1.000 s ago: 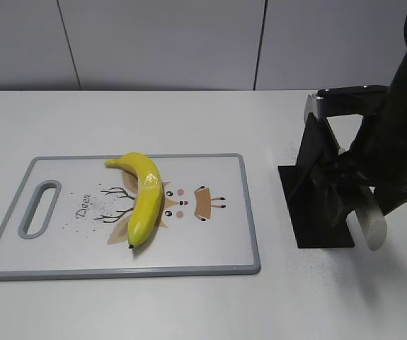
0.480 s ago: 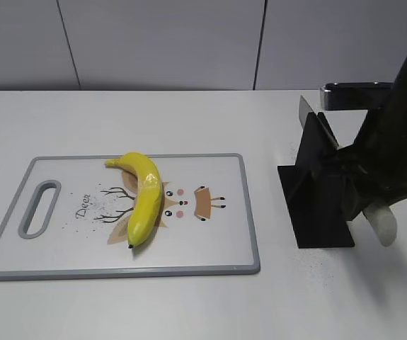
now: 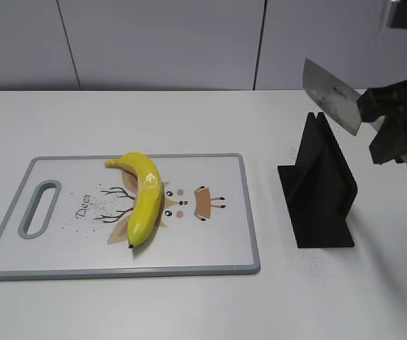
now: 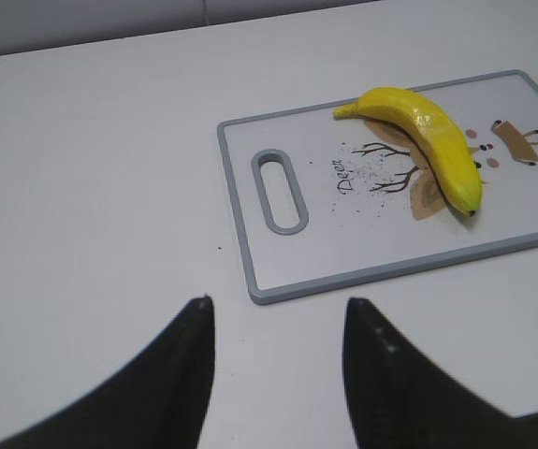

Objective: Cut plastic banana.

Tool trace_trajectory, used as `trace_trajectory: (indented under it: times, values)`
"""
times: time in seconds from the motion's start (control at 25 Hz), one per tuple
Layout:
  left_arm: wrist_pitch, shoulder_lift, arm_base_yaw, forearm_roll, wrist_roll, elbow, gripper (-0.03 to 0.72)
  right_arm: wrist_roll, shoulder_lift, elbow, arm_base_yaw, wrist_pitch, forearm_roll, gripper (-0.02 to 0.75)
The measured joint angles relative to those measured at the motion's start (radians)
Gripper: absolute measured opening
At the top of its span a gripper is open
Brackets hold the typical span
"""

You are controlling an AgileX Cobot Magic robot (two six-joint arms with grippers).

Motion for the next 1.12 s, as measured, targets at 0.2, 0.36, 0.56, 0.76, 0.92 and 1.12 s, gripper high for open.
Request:
trace_trajectory:
  times: [0.2,0.36,0.56,0.76,0.92,1.12]
  values:
    - [-0.002,0.000,0.000,0.001,0.000,0.000,0.437,0.001,-0.075,-0.002,0.000,-0.007,0.000,0.162]
    - [-0.042,0.038,0.000,0.018,0.000,-0.016,0.457,-0.111,-0.083,-0.036,0.000,-0.021,0.003,0.161]
    - [-0.205,0.236,0.000,0.020,0.012,-0.050,0.599,-0.330,0.025,-0.170,0.000,0.024,0.012,0.161]
    - [-0.332,0.530,0.000,-0.051,0.192,-0.103,0.632,-0.562,0.187,-0.324,0.000,0.049,0.077,0.161]
    - [-0.352,0.769,-0.001,-0.206,0.462,-0.213,0.632,-0.729,0.305,-0.431,0.000,0.078,0.142,0.161]
    - [-0.309,1.038,-0.063,-0.249,0.637,-0.430,0.630,-0.992,0.419,-0.508,0.000,0.106,0.220,0.161]
